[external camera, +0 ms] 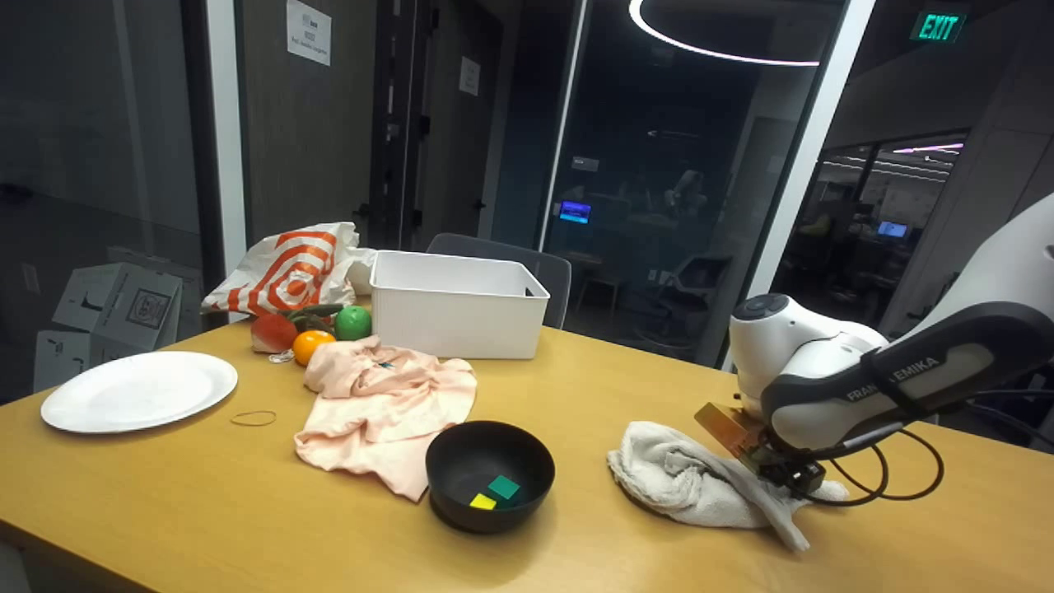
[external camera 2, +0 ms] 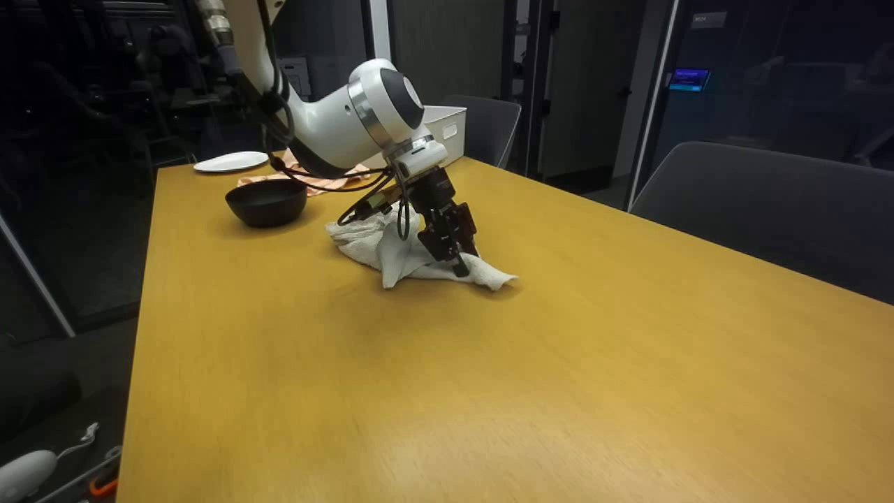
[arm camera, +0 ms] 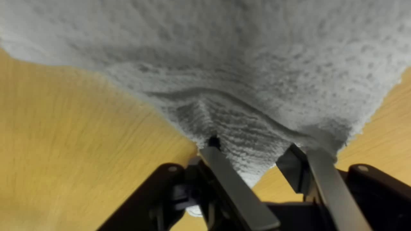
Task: Wrap up the blocks on the white towel
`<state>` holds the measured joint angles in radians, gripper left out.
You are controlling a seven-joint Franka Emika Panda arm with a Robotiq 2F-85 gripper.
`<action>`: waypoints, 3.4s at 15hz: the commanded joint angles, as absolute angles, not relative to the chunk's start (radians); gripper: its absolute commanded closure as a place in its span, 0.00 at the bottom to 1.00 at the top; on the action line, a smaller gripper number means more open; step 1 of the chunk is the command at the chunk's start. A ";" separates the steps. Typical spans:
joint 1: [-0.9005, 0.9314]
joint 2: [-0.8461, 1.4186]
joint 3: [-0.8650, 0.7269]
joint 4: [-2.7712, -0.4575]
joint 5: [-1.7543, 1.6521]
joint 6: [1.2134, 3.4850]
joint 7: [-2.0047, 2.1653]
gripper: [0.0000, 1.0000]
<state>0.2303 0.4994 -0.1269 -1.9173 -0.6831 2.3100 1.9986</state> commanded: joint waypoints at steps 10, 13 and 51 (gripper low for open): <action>0.264 0.358 -0.099 -1.922 -0.739 2.250 2.009 0.93; 0.257 0.282 -0.057 -1.934 -0.771 2.274 1.969 0.93; 0.279 0.172 0.080 -1.940 -0.697 1.785 1.428 0.94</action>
<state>0.2783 0.2278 0.0756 -1.9198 -0.6479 1.8543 1.3600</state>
